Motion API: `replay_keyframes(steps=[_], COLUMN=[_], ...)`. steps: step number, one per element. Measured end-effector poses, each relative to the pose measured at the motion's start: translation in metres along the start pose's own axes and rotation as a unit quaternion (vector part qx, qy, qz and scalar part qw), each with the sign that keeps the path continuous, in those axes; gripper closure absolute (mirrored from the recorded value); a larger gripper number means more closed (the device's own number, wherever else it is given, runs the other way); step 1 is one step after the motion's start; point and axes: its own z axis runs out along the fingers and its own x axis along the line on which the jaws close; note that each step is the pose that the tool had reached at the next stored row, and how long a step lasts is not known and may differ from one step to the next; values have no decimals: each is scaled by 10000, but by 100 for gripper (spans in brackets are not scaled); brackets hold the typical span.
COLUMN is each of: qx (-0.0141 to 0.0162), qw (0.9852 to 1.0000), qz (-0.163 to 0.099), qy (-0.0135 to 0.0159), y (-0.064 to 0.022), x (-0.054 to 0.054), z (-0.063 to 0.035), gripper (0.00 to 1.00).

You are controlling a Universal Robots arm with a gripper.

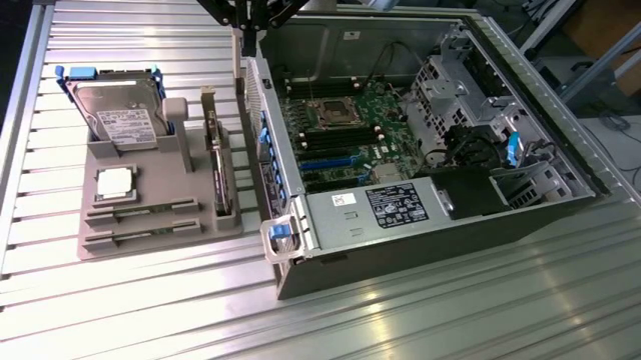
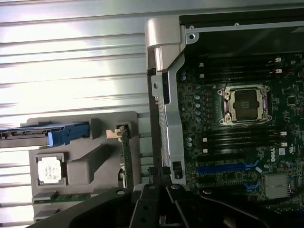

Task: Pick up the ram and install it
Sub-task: 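Reach for the ram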

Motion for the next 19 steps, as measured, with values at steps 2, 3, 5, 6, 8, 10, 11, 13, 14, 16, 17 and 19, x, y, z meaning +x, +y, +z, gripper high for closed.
replay_keyframes(steps=[2, 3, 5, 6, 8, 10, 11, 13, 14, 16, 17, 19], qx=[0, 0, 0, 0, 0, 0, 0, 0, 0, 0, 0, 0], qw=[10000, 10000, 10000, 10000, 10000, 10000, 10000, 10000, 10000, 10000, 10000, 10000], qz=[0, 0, 0, 0, 0, 0, 0, 0, 0, 0, 0, 0], qy=[0, 0, 0, 0, 0, 0, 0, 0, 0, 0, 0, 0], y=[-1, -2, -5, -6, -8, -9, -10, -11, -12, -14, -15, -16], x=[18, 30, 63, 80, 103, 122, 132, 153, 165, 188, 194, 217], z=[-1, -1, -2, -2, -3, -4, -4, -4, -5, -5, -5, -6], gripper=[89, 89, 89, 89, 89, 89, 89, 89, 89, 89, 89, 89])
